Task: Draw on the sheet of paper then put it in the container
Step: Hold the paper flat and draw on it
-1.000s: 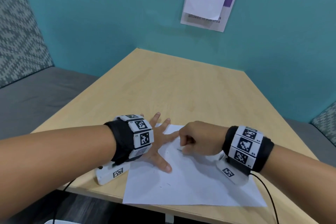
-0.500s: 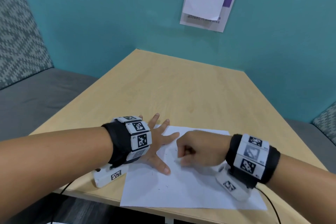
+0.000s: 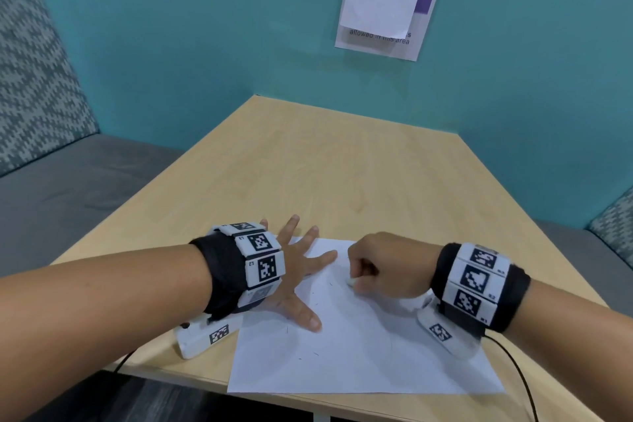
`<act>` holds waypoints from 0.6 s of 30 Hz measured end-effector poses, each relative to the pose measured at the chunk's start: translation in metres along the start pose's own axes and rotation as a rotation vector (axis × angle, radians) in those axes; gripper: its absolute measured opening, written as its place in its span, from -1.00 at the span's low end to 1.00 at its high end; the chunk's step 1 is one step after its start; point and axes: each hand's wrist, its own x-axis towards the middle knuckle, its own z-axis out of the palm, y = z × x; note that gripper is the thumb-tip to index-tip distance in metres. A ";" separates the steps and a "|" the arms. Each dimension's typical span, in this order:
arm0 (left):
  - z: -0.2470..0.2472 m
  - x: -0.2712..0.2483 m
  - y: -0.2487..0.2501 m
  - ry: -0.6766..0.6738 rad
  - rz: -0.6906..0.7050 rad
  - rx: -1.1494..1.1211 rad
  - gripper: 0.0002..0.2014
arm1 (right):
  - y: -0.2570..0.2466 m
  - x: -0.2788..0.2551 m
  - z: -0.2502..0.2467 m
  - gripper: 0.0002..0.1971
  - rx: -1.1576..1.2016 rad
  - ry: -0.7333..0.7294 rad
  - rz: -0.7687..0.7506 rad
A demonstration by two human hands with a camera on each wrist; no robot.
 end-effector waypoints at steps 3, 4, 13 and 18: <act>0.001 0.001 -0.002 -0.003 0.006 -0.005 0.17 | -0.004 -0.004 0.003 -0.85 0.013 -0.049 -0.010; 0.000 0.001 -0.002 -0.005 0.006 -0.005 0.17 | -0.001 -0.003 0.000 -0.84 0.023 -0.040 0.013; -0.017 0.008 0.018 0.000 0.086 0.020 0.11 | 0.007 -0.003 0.003 -0.90 0.037 0.025 0.006; -0.011 0.011 0.015 0.030 0.119 -0.002 0.10 | -0.001 -0.010 0.007 -0.89 0.048 0.033 -0.040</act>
